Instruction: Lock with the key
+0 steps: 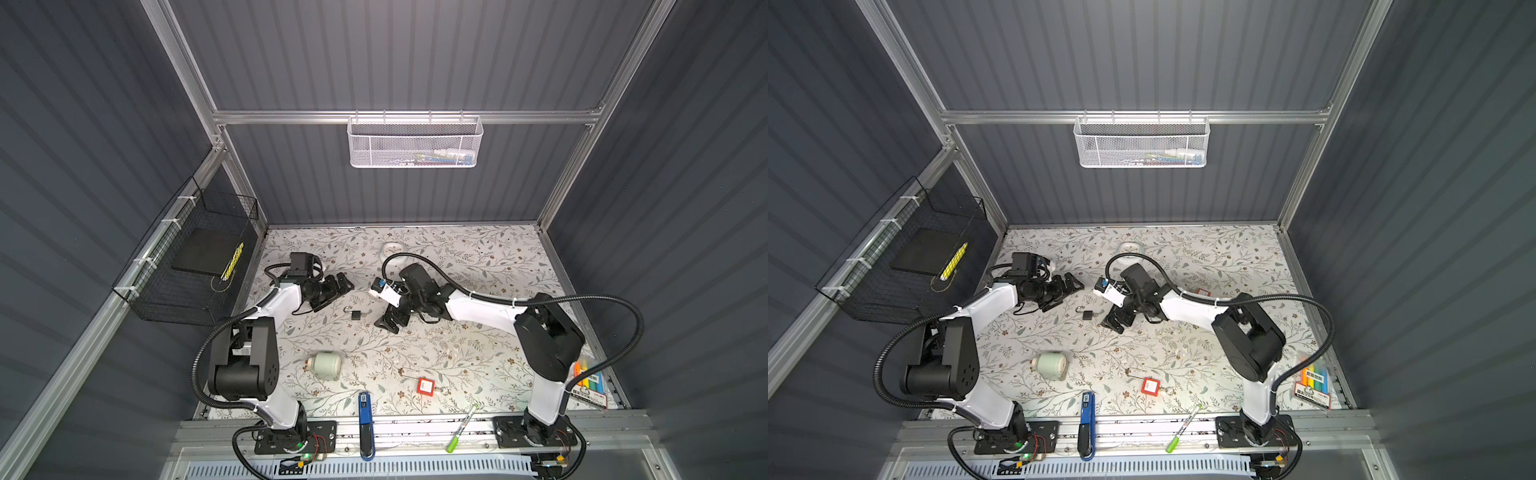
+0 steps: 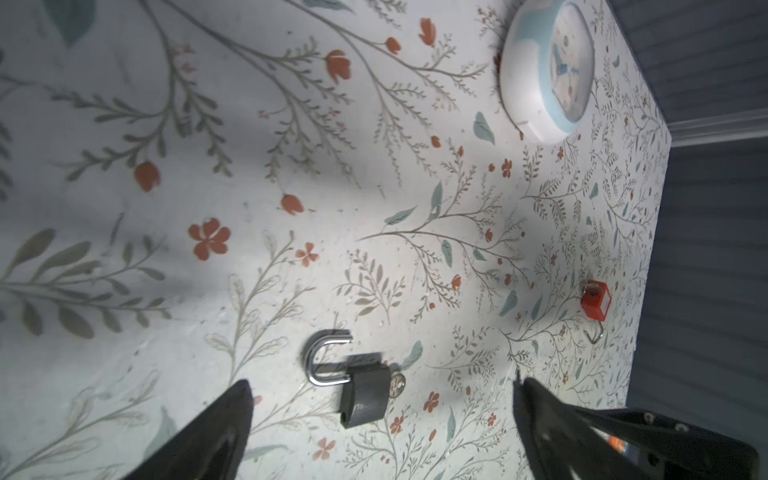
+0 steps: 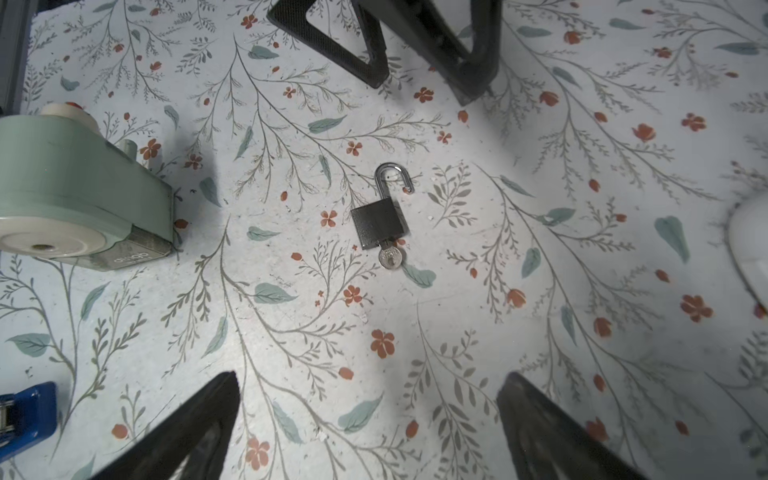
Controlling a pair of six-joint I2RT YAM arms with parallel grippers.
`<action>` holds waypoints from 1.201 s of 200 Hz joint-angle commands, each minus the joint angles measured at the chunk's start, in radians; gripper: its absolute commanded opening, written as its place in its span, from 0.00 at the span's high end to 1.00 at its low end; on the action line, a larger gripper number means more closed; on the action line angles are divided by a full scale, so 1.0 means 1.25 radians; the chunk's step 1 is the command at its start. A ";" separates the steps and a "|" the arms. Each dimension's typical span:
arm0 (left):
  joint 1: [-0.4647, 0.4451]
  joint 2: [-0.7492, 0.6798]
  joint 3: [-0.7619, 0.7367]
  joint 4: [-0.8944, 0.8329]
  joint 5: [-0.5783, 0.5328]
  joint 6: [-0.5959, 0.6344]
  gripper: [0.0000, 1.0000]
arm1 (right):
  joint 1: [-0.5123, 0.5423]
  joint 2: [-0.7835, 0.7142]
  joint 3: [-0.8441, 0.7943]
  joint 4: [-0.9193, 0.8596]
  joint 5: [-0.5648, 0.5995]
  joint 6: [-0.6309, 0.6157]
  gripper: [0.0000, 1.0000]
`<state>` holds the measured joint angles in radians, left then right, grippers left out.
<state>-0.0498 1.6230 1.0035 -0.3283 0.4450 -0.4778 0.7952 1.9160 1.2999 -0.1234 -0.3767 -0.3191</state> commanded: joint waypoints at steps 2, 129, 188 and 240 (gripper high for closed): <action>0.024 -0.044 -0.033 0.047 0.048 -0.050 0.00 | 0.009 0.071 0.093 -0.153 -0.045 -0.067 0.02; 0.119 -0.099 -0.134 0.039 0.093 -0.080 0.00 | 0.034 0.259 0.246 -0.039 -0.065 -0.059 0.31; 0.139 -0.114 -0.170 0.035 0.104 -0.074 0.00 | 0.044 0.304 0.299 -0.057 -0.045 -0.055 0.53; 0.141 -0.114 -0.202 0.045 0.118 -0.074 0.00 | 0.050 0.325 0.329 -0.087 -0.033 -0.064 0.48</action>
<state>0.1196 1.4979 0.7757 -0.2642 0.5602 -0.5694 0.8505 2.2890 1.6642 -0.1886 -0.4225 -0.3882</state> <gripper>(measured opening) 0.997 0.520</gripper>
